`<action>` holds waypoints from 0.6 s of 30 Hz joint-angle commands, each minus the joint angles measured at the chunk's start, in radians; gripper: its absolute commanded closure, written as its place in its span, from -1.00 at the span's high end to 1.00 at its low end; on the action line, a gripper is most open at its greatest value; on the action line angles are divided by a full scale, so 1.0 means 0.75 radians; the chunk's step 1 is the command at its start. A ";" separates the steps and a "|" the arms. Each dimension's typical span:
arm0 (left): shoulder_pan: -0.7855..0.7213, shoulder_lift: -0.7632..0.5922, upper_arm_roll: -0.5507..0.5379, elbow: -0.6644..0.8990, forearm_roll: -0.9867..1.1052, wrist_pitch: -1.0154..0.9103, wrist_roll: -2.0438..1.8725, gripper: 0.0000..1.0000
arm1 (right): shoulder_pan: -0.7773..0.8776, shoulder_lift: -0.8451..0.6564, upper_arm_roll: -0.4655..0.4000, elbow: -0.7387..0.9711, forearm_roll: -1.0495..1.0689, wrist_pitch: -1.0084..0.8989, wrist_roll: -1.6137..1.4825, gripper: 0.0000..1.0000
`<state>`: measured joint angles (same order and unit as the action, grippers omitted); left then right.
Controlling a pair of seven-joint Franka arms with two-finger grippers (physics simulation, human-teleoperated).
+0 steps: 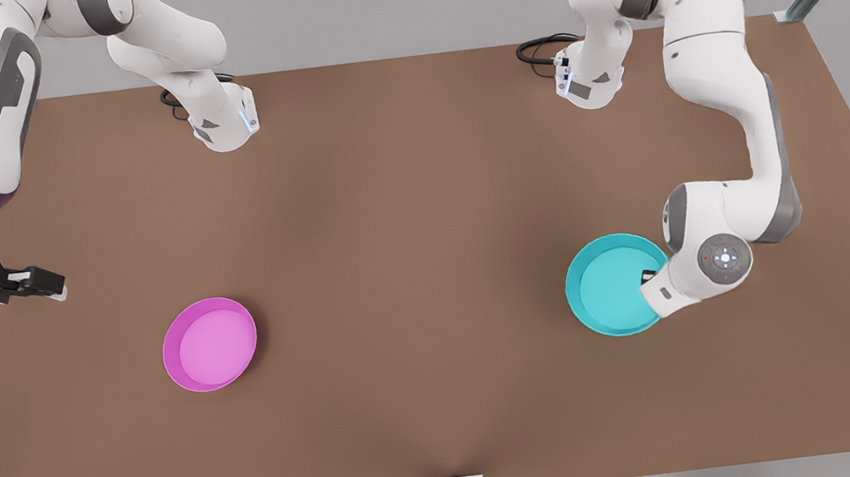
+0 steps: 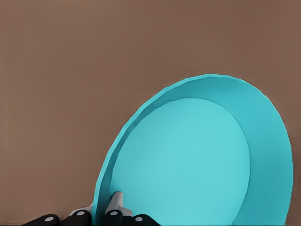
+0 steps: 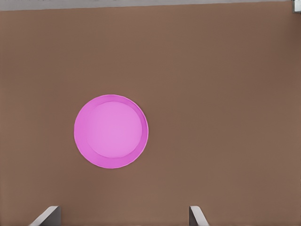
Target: Flip the blue plate over with the left arm, and stack the pink plate on top of the blue plate with the right arm
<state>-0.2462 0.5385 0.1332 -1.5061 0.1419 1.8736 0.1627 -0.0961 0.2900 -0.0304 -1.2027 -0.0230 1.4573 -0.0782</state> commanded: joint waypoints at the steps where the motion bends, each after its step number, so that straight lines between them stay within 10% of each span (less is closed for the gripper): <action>1: -0.007 0.000 0.000 0.000 0.069 -0.003 -0.016 -0.53 | -0.001 0.000 0.000 0.000 -0.002 0.000 0.000 1.00; 18: -0.486 -0.019 0.000 -0.078 0.850 -0.093 -0.816 -0.52 | 0.001 0.002 0.002 0.000 0.000 0.002 0.000 1.00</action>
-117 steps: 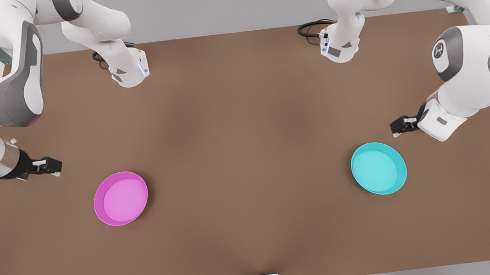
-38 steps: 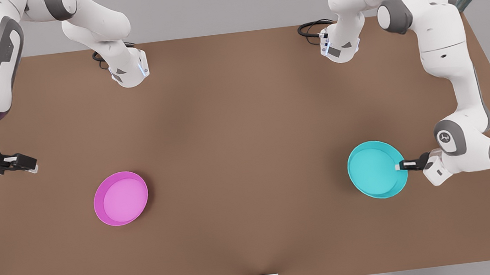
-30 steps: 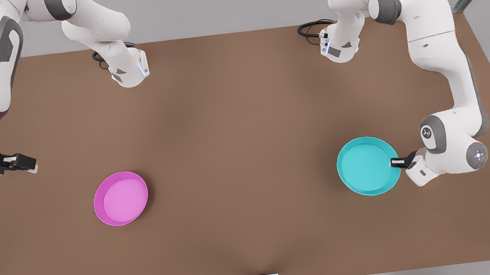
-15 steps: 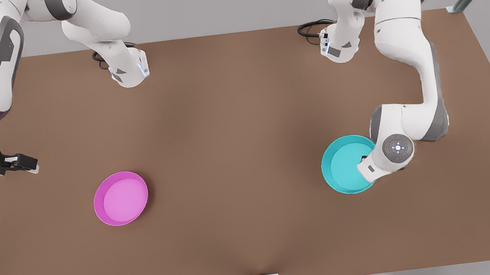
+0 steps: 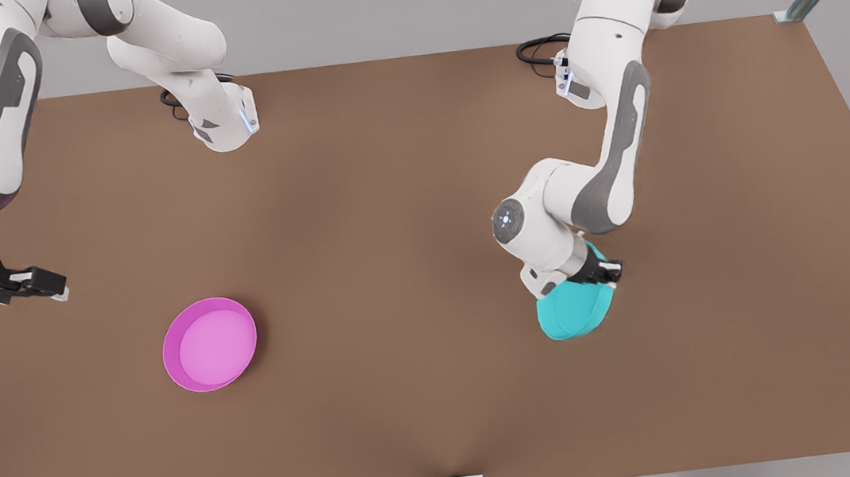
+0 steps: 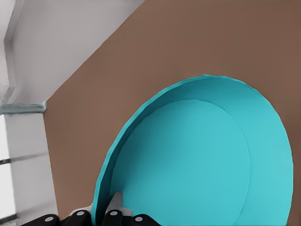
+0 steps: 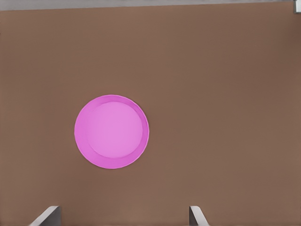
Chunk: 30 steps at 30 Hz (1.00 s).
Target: Flip the blue plate over with the left arm, and stack the pink plate on top of the blue plate with the right arm
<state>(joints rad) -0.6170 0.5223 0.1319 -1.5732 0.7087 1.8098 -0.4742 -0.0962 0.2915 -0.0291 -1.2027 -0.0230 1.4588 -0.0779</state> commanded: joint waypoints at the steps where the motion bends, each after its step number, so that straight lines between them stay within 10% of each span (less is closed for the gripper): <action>1: -0.014 -0.001 0.000 -0.003 0.137 0.002 -0.016 -0.52 | -0.001 0.000 0.000 0.000 0.000 0.000 -0.001 1.00; 30: -0.597 0.226 0.000 -0.107 0.988 -0.482 -0.810 -0.57 | -0.001 0.002 -0.002 0.012 0.000 0.004 -0.001 1.00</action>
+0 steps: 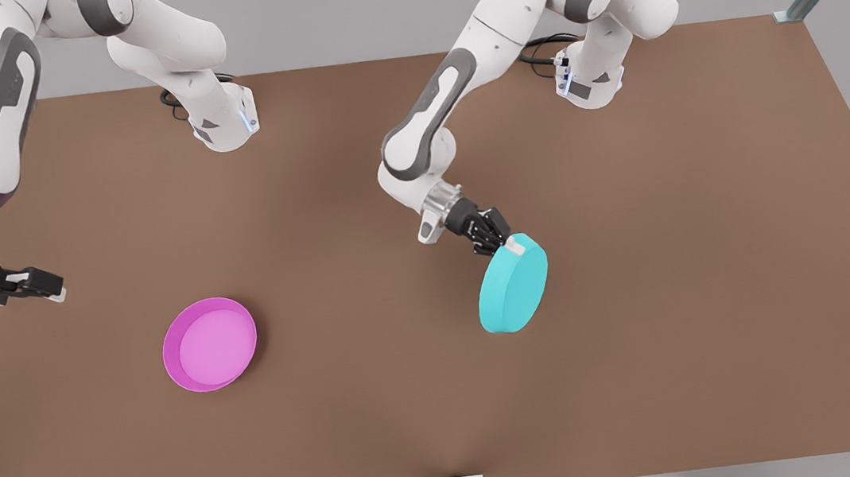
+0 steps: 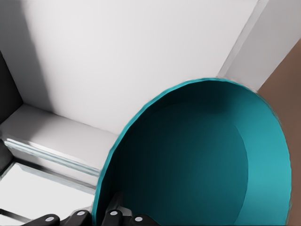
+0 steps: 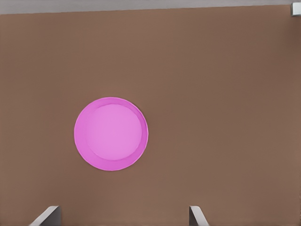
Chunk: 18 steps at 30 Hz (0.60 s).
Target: Flip the blue plate over with the left arm, and stack the pink plate on top of the blue plate with the right arm
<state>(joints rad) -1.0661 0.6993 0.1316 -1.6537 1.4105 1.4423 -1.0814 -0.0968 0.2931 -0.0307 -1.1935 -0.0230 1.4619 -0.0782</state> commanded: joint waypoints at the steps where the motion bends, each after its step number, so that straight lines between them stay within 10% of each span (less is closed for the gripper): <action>1: 0.000 0.002 0.000 0.000 0.064 0.002 0.000 -0.57 | 0.000 0.000 0.000 0.000 0.000 0.000 0.000 1.00; 10: -0.021 0.207 0.002 0.059 0.085 -0.062 -0.037 -0.45 | 0.002 0.002 0.002 0.000 0.000 0.002 0.000 1.00; 11: -0.021 0.209 0.002 0.061 0.085 -0.070 -0.037 0.07 | 0.002 0.002 0.000 0.002 0.000 0.002 0.000 1.00; 12: -0.021 0.215 0.002 0.061 0.085 -0.070 -0.037 0.99 | 0.006 0.002 0.004 0.002 0.000 0.004 0.000 1.00; 18: -0.049 0.311 -0.006 0.147 0.054 -0.158 -0.039 1.00 | 0.019 0.014 0.012 -0.002 0.037 0.000 -0.004 1.00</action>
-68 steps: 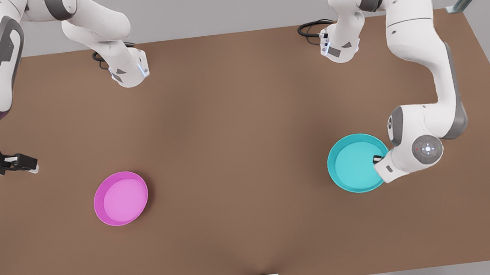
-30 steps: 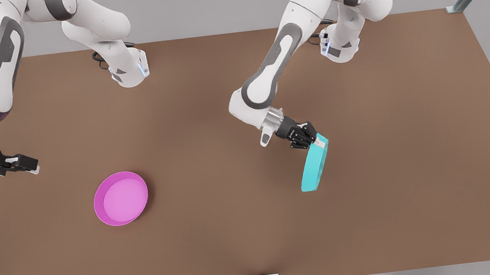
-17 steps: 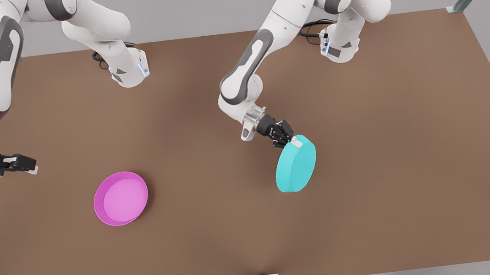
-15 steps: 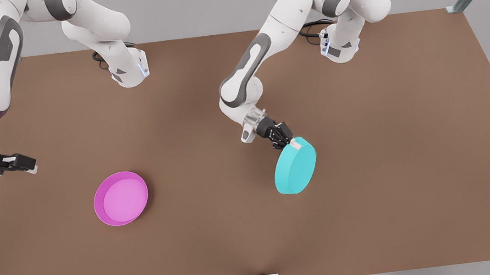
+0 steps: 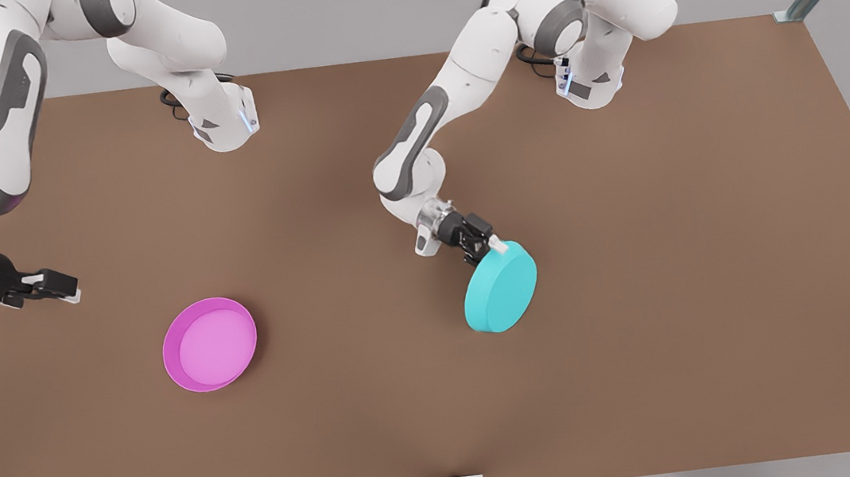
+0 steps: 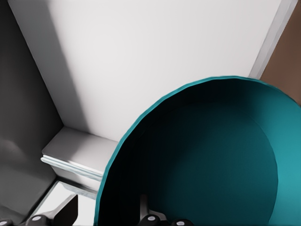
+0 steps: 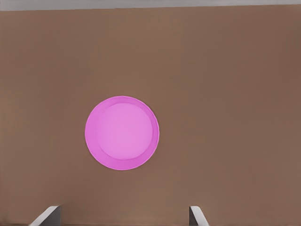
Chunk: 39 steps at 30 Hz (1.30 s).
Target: Flip the blue plate over with the left arm, and stack the pink plate on top of the blue plate with the right arm
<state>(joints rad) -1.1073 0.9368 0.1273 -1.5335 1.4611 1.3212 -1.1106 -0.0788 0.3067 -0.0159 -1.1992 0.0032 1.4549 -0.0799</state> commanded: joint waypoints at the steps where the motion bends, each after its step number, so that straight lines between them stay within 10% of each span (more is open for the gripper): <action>1: -0.002 0.005 0.000 0.005 -0.030 -0.003 0.000 1.00 | 0.009 0.006 0.009 -0.001 0.002 -0.005 -0.002 1.00; 7: -0.049 0.242 -0.018 0.451 -0.392 -0.025 -0.031 1.00 | 0.080 -0.002 0.015 -0.225 0.110 0.062 -0.112 1.00; 12: -0.041 0.340 -0.331 1.097 -1.011 -0.074 -0.196 1.00 | 0.087 -0.104 0.013 -0.481 0.172 0.218 -0.114 1.00; 17: 0.707 -0.171 -0.329 1.081 -1.794 0.090 0.118 1.00 | 0.148 -0.094 -0.146 -0.747 0.351 0.473 -0.251 1.00; 21: 1.161 -0.304 -0.319 1.004 -1.815 -0.074 1.029 1.00 | 0.152 -0.069 -0.175 -0.841 0.407 0.549 -0.298 1.00; 24: 1.286 -0.494 -0.290 0.875 -1.815 -0.111 1.184 1.00 | 0.148 0.025 -0.277 -0.831 0.411 0.600 -0.468 1.00; 27: 1.366 -0.903 -0.290 0.280 -1.805 0.233 1.184 1.00 | 0.144 0.135 -0.359 -0.831 0.448 0.631 -0.601 1.00; 39: 1.362 -0.793 -0.290 0.294 -1.799 0.184 1.166 1.00 | 0.162 0.401 -0.402 -0.774 0.618 0.797 -0.818 0.98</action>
<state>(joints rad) -0.0859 0.3430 -0.0905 -1.3131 0.1116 1.4439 -0.2357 0.0430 0.6159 -0.3175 -1.7807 0.4807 2.0927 -0.6911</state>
